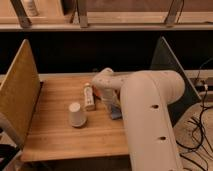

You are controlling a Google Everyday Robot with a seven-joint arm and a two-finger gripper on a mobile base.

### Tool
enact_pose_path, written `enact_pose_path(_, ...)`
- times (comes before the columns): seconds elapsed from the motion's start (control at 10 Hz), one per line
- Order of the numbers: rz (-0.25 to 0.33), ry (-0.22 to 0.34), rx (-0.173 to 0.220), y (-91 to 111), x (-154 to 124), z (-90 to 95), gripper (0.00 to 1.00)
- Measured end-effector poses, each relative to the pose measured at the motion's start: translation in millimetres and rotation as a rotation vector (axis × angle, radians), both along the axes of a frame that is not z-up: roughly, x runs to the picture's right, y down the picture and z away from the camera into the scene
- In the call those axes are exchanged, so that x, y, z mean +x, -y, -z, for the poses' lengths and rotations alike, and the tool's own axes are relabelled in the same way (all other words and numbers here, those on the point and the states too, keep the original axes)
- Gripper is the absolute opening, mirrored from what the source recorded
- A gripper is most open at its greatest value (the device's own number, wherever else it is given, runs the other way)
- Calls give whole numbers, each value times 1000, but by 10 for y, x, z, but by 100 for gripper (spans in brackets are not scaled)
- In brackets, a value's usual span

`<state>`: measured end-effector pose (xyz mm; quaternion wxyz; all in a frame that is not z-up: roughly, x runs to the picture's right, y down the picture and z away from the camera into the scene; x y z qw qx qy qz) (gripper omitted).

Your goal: Wipe the white sponge on the table

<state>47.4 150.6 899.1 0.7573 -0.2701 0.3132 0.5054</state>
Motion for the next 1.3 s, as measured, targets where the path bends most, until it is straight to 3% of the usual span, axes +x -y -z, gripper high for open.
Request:
enact_pose_path(0.4, 60, 35, -69, -276, 5, 309, 8)
enact_pose_path(0.7, 93, 145, -111, -448, -355, 518, 8)
enact_pose_path(1.0, 92, 251, -114, -479, -731, 622, 8)
enact_pose_path(1.3, 94, 301, -65, -324, -993, 466, 8)
